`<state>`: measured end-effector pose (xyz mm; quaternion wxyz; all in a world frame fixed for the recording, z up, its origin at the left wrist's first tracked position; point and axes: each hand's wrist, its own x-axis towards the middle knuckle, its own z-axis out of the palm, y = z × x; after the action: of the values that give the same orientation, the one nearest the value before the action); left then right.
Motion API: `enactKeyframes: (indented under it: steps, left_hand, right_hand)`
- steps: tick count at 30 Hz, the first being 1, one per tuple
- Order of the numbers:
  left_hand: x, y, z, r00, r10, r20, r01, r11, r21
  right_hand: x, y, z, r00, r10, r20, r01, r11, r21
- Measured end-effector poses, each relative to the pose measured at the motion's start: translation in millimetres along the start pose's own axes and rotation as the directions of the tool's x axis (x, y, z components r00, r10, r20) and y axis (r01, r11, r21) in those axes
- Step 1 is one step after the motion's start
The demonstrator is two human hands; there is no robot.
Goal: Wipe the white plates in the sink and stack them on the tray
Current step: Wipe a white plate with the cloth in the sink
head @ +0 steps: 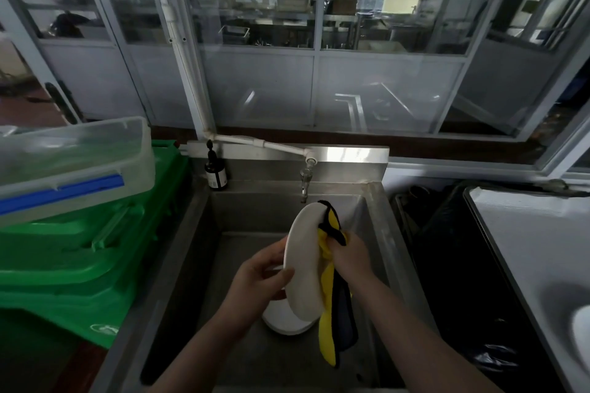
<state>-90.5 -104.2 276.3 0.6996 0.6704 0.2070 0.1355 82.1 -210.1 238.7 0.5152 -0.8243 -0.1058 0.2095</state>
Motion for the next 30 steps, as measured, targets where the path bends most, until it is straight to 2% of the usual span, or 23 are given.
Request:
enactKeyframes:
  steps: [5,12,15,17,21,25,30]
  left_hand:
    - [2,4,1,1.0,0.019,0.012,-0.019,1.0,-0.004]
    - [6,3,-2,1.0,0.028,-0.011,-0.029,0.998,-0.058]
    - [6,1,-4,0.999,0.024,-0.025,-0.026,0.996,-0.089]
    - [7,-1,-6,0.999,0.016,-0.037,-0.02,0.993,-0.112]
    - [8,-1,-9,0.999,0.017,-0.04,-0.023,0.991,-0.134]
    - [8,-3,-7,0.999,0.025,-0.03,-0.028,0.992,-0.127]
    - [5,0,-3,0.999,0.051,-0.019,-0.053,0.989,-0.14]
  right_hand:
    - [-4,-18,0,0.983,-0.181,0.033,0.183,0.98,-0.079]
    - [-30,-41,9,0.919,-0.379,0.109,0.389,0.916,-0.096]
    - [-44,-49,7,0.899,-0.383,0.211,0.413,0.902,-0.124]
    - [-49,-51,8,0.884,-0.367,0.288,0.405,0.911,-0.082]
    - [-53,-50,7,0.886,-0.295,0.358,0.319,0.948,-0.009]
    - [-53,-46,5,0.885,-0.299,0.356,0.322,0.947,-0.005]
    - [-46,-43,7,0.91,-0.335,0.243,0.359,0.931,-0.063]
